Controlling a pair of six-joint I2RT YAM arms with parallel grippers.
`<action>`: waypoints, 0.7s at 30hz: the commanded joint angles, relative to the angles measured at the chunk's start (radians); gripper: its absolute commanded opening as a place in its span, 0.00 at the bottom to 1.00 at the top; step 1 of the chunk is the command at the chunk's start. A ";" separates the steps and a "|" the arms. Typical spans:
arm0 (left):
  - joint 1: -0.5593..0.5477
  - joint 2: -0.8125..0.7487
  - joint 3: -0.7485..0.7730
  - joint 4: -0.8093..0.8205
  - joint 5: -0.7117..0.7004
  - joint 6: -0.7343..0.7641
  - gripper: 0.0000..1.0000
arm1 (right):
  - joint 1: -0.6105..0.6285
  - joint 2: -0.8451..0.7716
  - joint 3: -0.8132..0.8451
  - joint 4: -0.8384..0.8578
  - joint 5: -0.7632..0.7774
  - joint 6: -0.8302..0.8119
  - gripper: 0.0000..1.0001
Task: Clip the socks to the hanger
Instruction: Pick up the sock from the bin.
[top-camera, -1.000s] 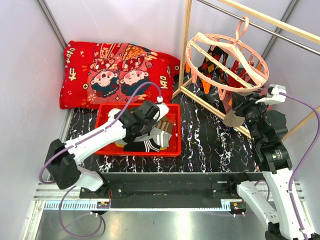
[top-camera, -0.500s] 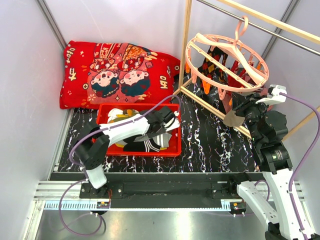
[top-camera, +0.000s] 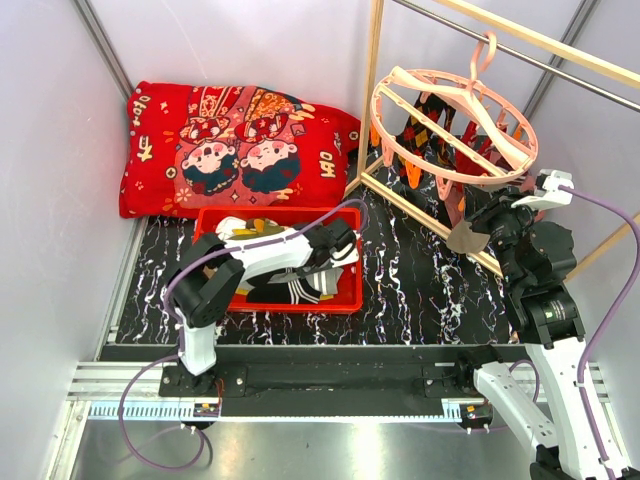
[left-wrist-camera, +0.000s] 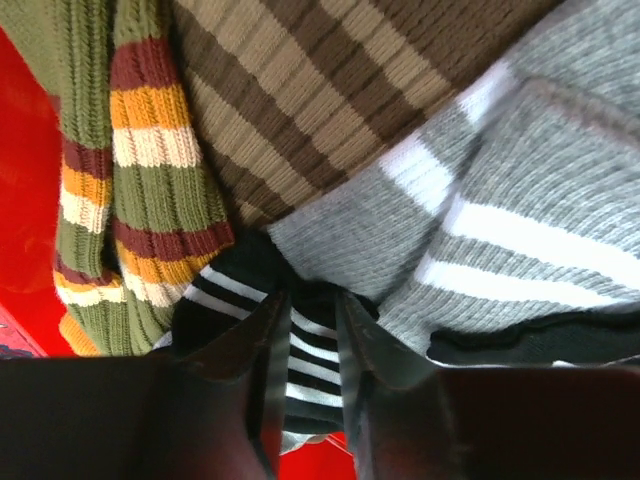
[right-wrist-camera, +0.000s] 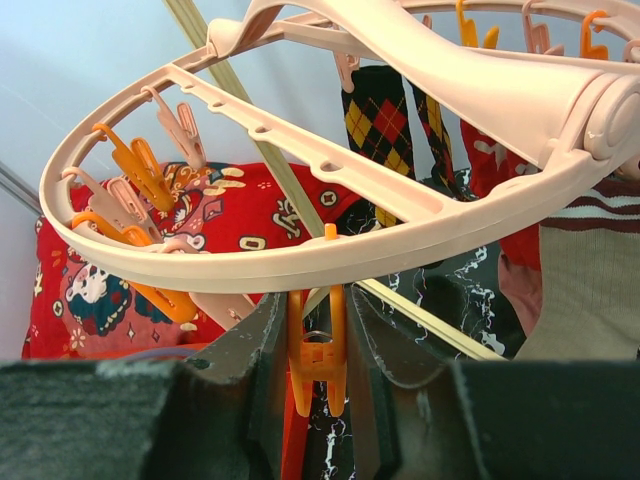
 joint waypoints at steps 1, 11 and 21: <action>0.012 0.011 0.013 0.019 -0.015 0.008 0.17 | -0.002 -0.005 -0.003 0.044 0.020 -0.014 0.00; 0.010 -0.192 0.007 -0.023 0.058 -0.034 0.00 | -0.004 -0.008 0.006 0.044 0.022 -0.018 0.00; 0.046 -0.403 0.002 0.044 0.181 -0.115 0.00 | -0.002 -0.005 0.018 0.043 0.014 -0.018 0.00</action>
